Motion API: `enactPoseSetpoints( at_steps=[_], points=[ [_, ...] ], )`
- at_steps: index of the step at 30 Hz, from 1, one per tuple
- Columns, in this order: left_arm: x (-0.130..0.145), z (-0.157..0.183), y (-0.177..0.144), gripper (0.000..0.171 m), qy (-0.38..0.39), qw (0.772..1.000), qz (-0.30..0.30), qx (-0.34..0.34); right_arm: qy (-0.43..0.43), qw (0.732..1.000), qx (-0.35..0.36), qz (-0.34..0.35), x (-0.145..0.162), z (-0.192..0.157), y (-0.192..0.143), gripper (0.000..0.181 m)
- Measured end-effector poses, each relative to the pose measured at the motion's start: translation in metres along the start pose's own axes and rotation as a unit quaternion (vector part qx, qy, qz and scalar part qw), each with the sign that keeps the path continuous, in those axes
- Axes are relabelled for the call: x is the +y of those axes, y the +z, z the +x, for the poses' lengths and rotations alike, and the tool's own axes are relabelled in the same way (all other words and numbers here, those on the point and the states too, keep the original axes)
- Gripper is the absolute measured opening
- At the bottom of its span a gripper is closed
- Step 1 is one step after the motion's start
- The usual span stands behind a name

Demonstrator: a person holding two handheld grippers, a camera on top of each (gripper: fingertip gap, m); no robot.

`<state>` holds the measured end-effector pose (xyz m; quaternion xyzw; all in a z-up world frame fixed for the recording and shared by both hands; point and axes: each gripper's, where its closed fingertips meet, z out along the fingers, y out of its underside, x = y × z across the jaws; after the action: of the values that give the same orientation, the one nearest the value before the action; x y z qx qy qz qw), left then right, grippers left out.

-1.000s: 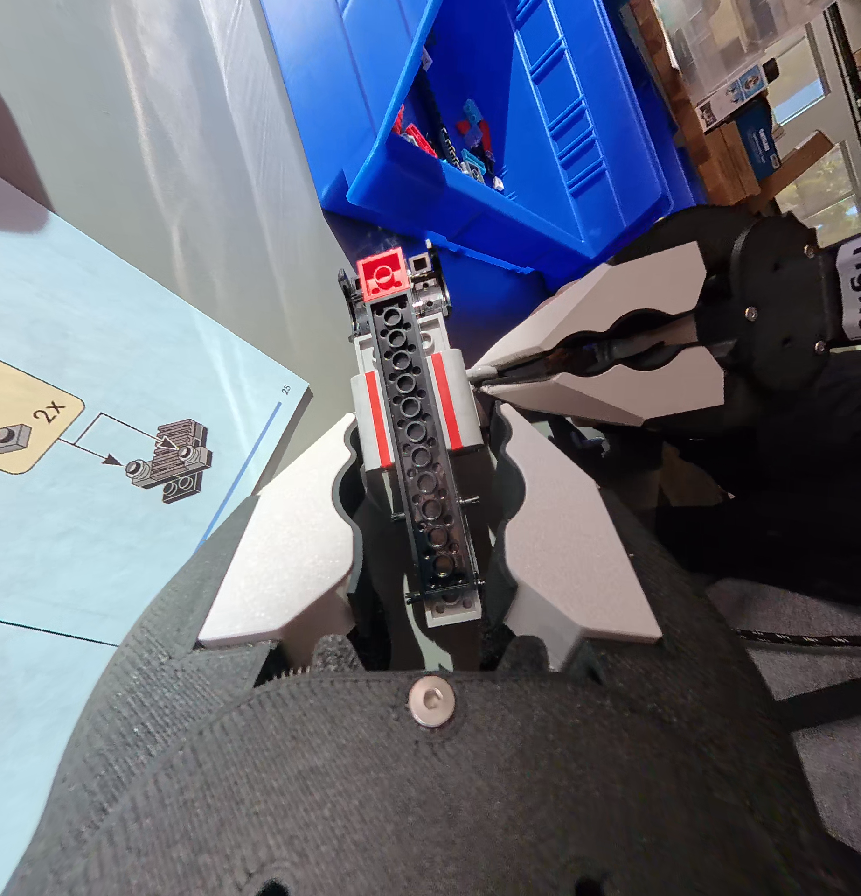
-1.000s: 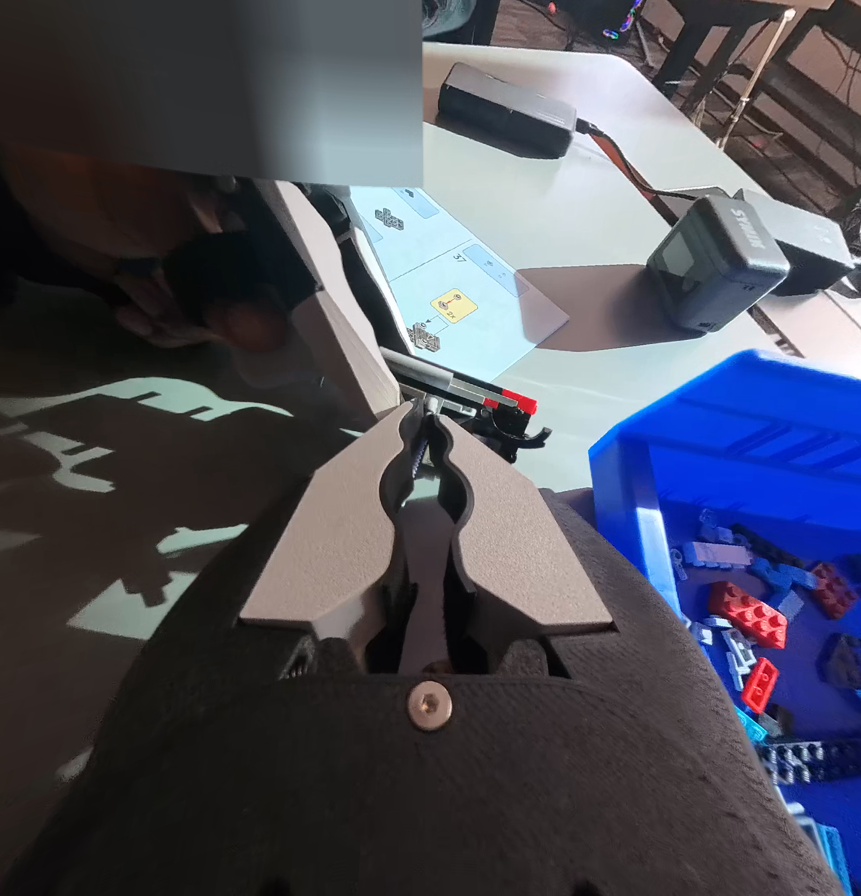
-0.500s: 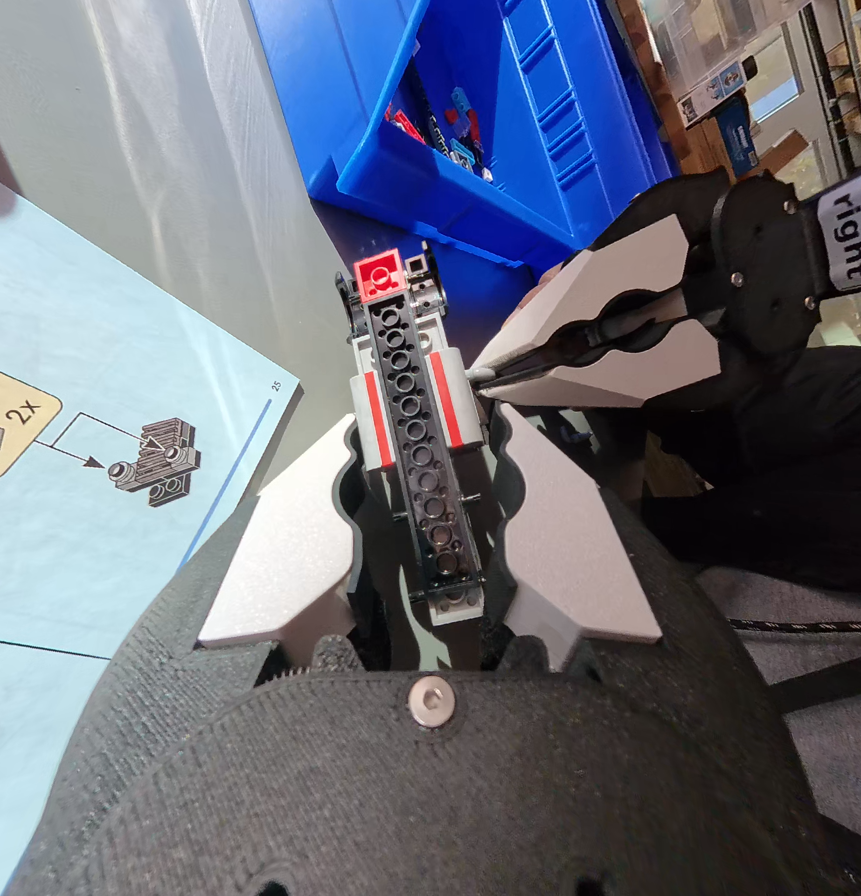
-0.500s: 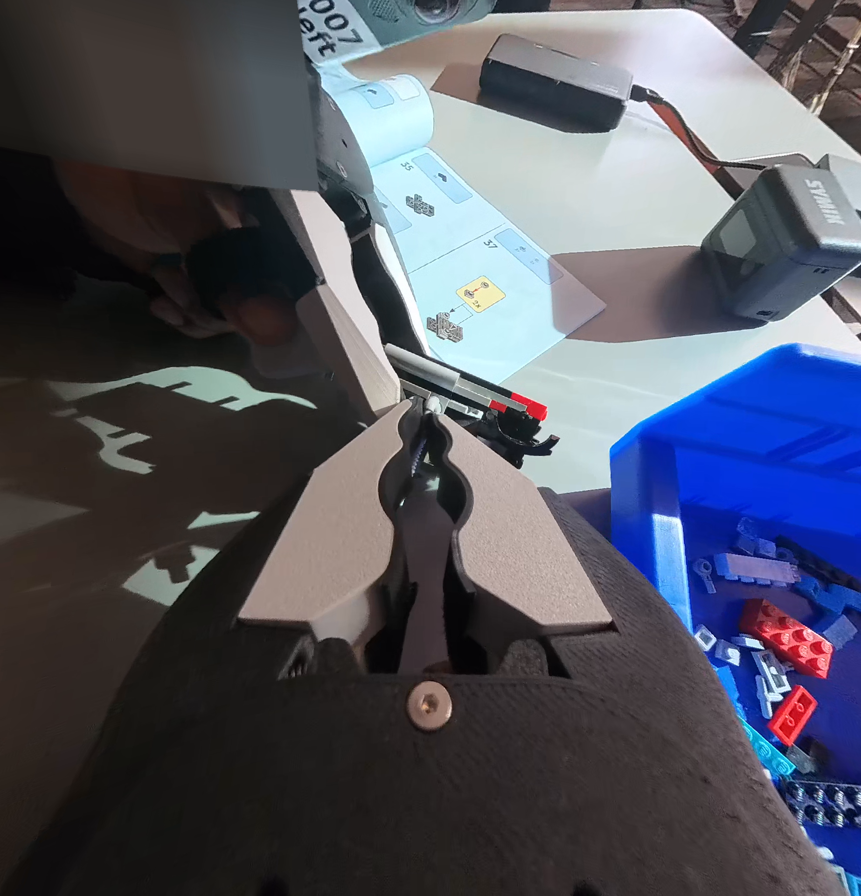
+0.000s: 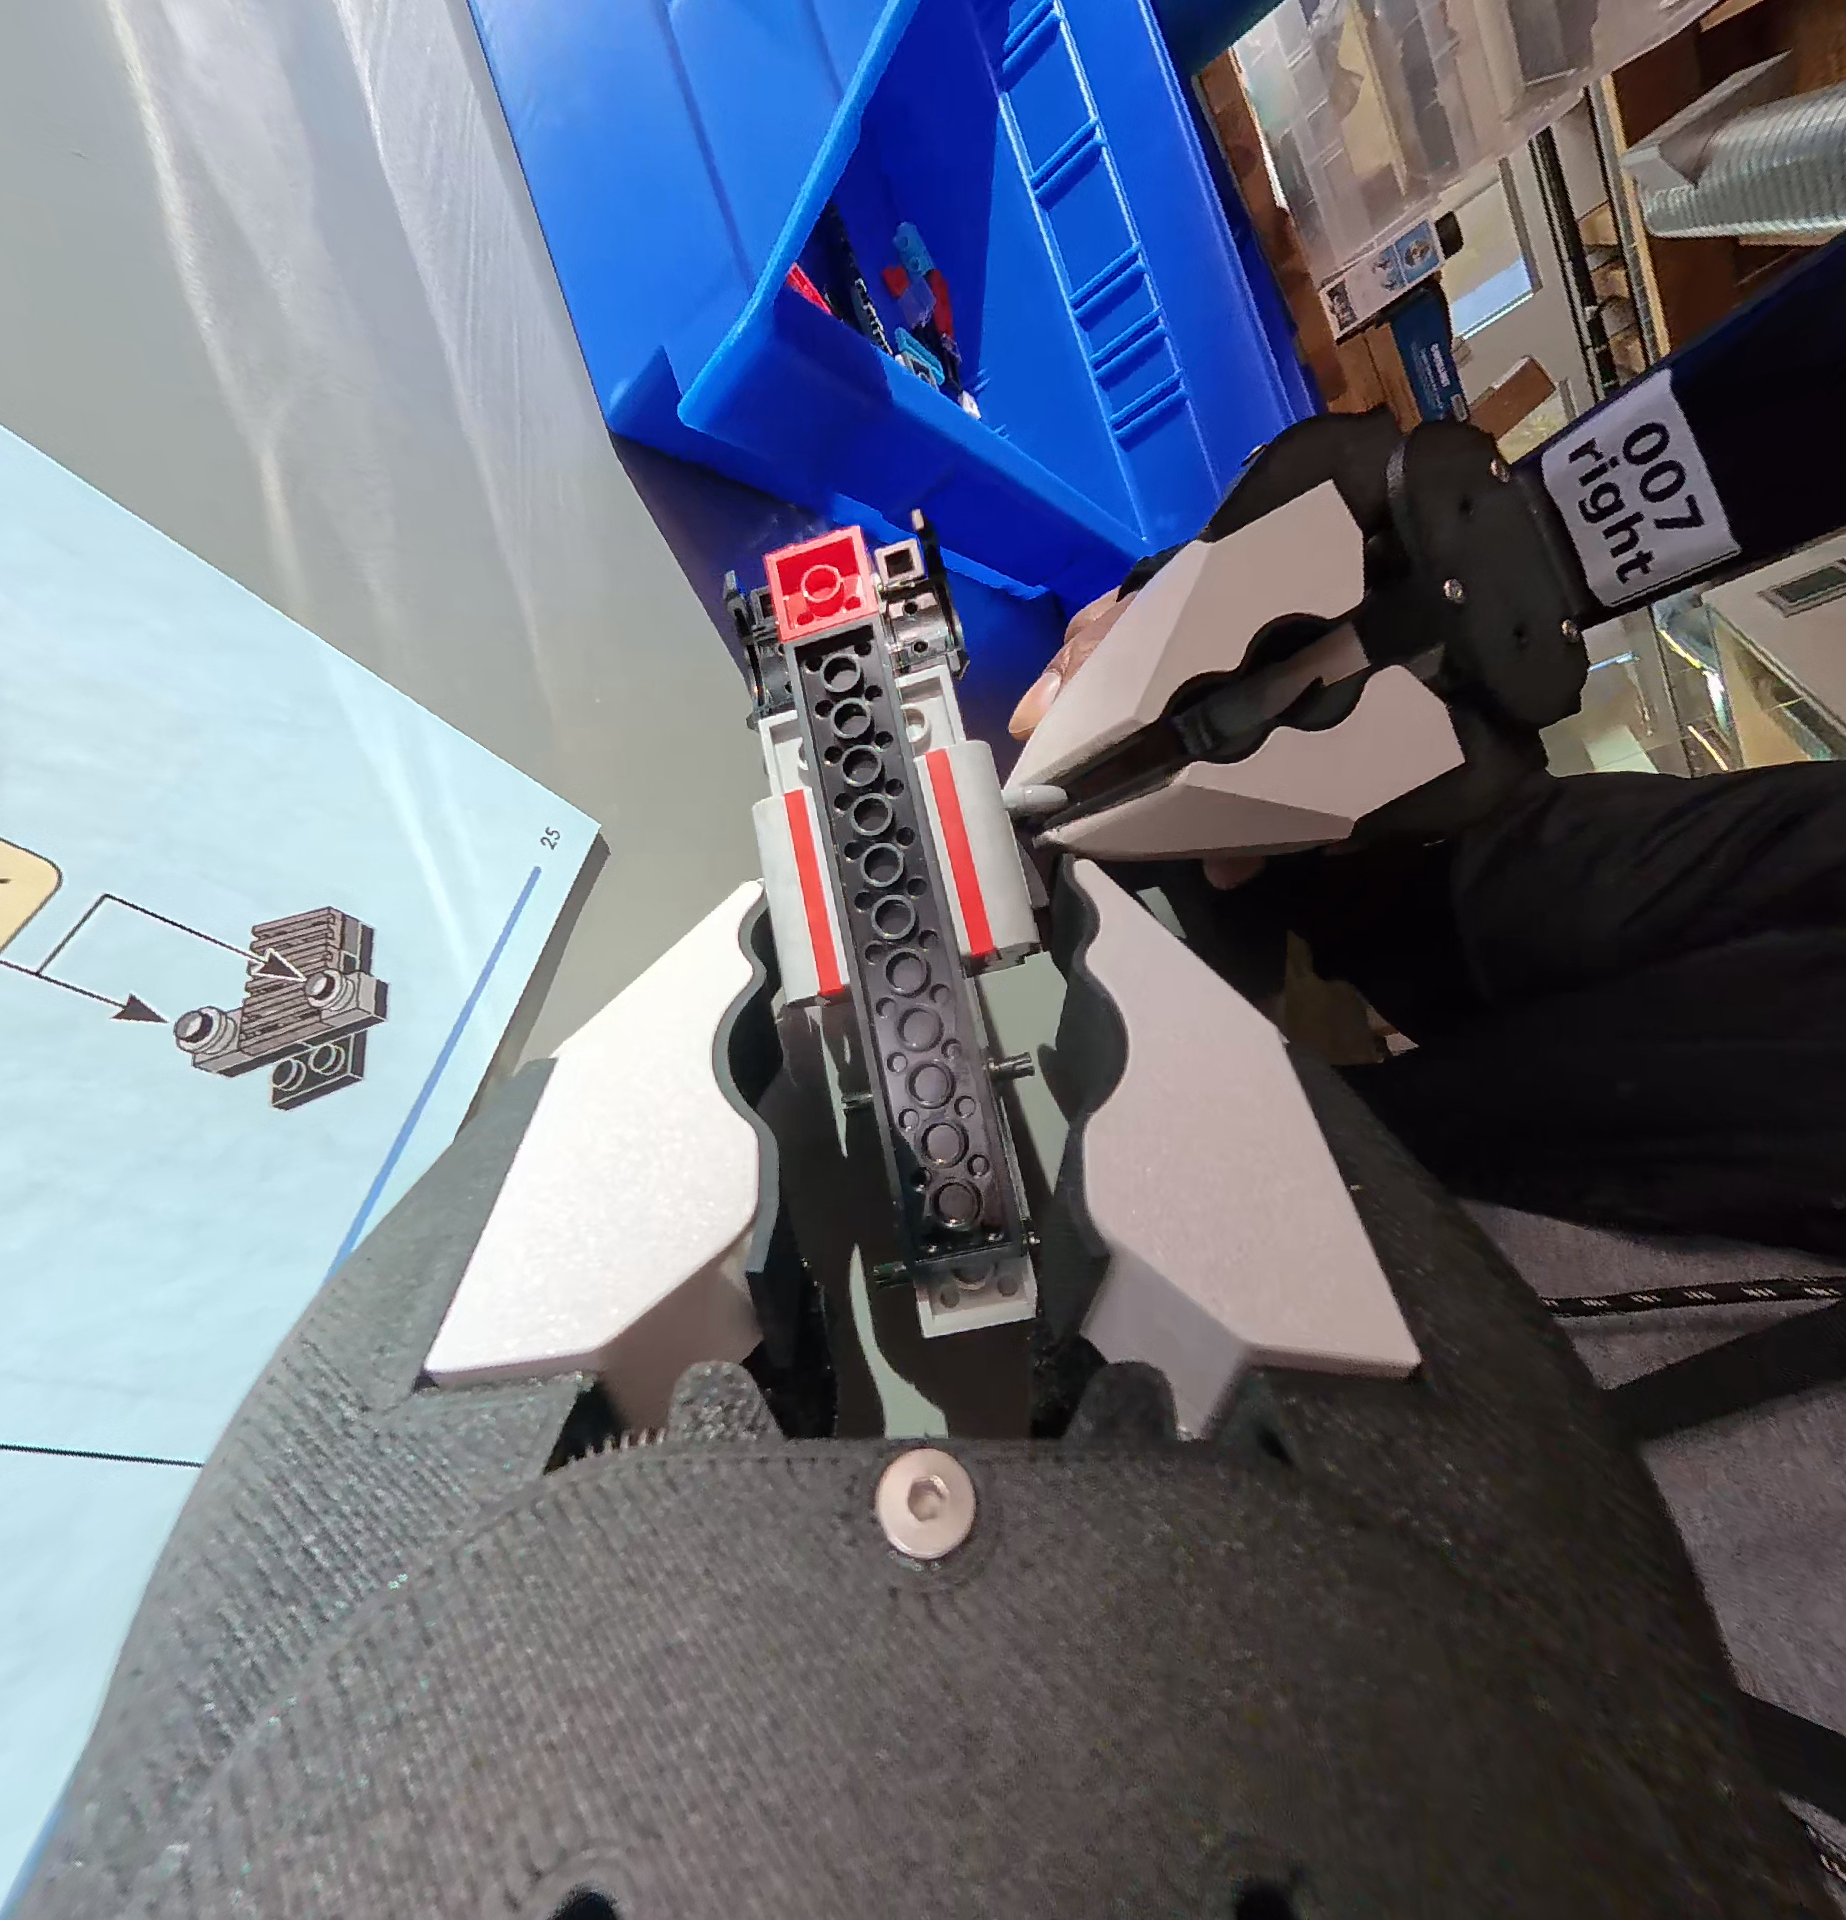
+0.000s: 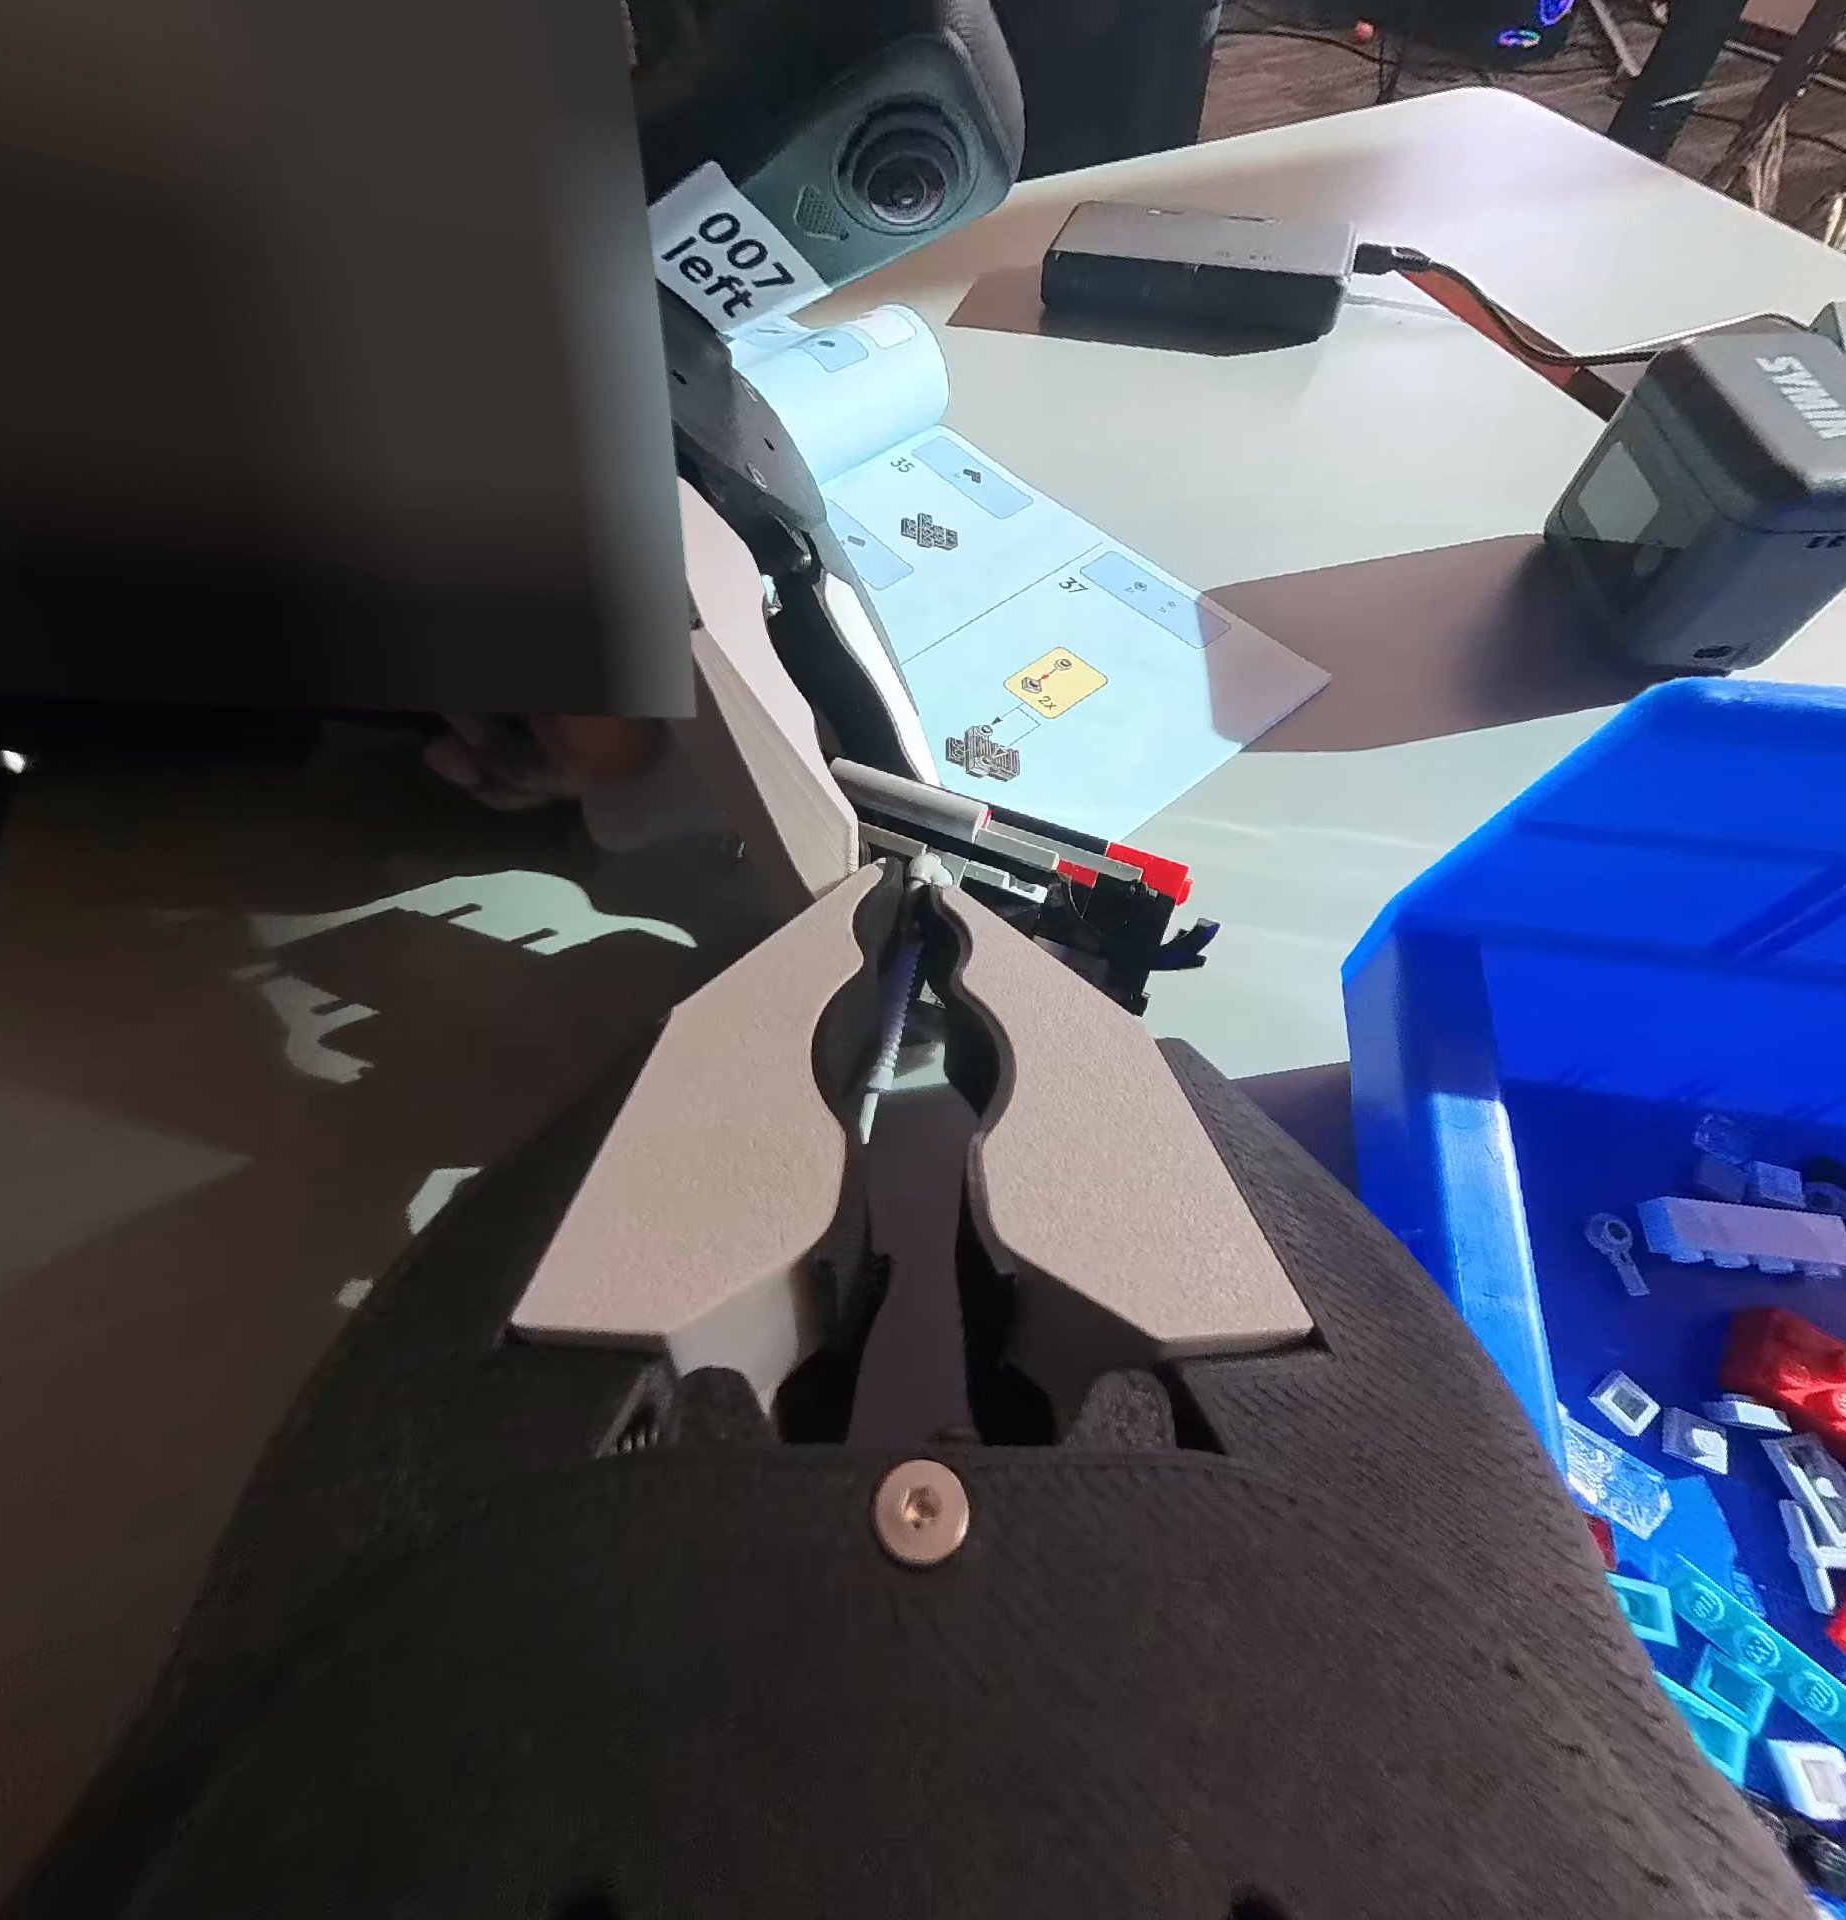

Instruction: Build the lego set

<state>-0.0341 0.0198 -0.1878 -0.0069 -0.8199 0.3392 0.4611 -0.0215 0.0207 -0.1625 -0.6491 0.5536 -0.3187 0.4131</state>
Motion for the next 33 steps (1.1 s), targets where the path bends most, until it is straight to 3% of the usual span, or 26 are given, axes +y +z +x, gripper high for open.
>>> enactPoseSetpoints(
  at_steps=[15,33],
  points=[
    [0.001,0.001,0.0,0.052,-0.003,1.0,-0.002,0.005,0.019,1.0,-0.007,-0.007,0.0,0.002,-0.001,0.004],
    [0.009,0.005,0.006,0.052,0.037,0.999,-0.028,-0.008,-0.084,0.99,-0.026,-0.106,0.013,-0.005,-0.009,0.003]
  ],
)
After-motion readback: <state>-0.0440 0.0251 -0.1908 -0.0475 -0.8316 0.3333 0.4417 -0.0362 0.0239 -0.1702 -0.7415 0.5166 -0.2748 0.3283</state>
